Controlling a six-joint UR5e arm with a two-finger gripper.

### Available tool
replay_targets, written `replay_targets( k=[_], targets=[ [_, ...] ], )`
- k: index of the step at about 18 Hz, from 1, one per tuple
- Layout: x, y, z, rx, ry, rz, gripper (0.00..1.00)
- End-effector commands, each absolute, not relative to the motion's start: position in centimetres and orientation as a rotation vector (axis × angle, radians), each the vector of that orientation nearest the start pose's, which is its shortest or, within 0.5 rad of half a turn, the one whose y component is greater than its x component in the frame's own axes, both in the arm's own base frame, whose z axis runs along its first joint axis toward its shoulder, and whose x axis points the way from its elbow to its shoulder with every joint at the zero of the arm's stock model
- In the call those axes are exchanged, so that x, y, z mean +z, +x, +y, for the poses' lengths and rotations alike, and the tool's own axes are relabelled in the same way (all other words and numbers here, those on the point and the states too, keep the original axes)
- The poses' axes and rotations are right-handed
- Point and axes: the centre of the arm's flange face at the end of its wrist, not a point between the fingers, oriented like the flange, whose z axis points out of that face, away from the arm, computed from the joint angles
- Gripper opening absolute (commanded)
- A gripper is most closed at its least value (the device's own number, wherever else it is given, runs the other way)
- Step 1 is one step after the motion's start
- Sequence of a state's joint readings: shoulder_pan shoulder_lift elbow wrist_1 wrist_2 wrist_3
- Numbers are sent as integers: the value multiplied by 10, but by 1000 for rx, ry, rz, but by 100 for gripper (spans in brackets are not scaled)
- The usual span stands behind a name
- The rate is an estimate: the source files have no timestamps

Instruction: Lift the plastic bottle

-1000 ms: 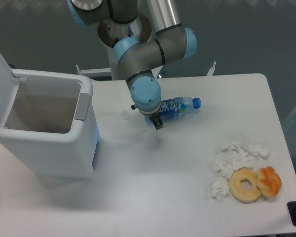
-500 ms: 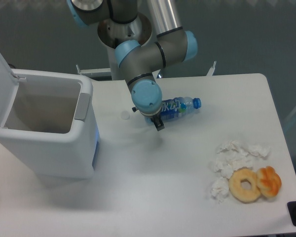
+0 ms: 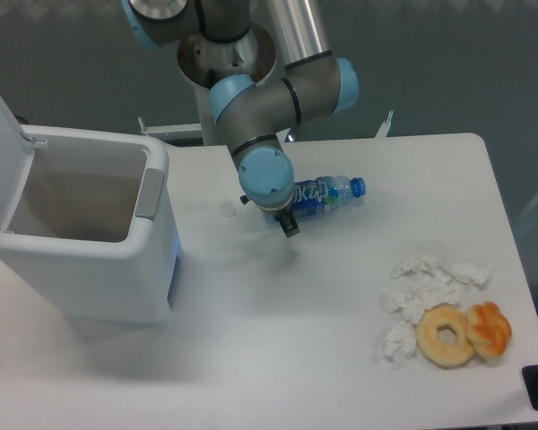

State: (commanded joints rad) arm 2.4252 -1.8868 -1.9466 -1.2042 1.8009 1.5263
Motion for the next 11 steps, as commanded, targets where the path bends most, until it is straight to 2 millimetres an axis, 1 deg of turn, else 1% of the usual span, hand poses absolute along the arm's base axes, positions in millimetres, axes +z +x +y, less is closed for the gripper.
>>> replay_targets(
  k=[1,2,3,4,6,8,10,11],
  targets=[
    [193,-303,411,-375,-3237,1199,100],
    [194,-303,410,-372,-3238,1196,96],
    [194,-304,411,-372,-3239,1194,92],
    [194,-303,412,-368,-3240,1191,86],
    [195,-303,413,-358,-3258,1153,76],
    [197,-305,414,-348,-3264,1137,72],
    [198,-305,415,-344,-3264,1140,70],
    [196,-304,414,-348,-3266,1141,66]
  ],
)
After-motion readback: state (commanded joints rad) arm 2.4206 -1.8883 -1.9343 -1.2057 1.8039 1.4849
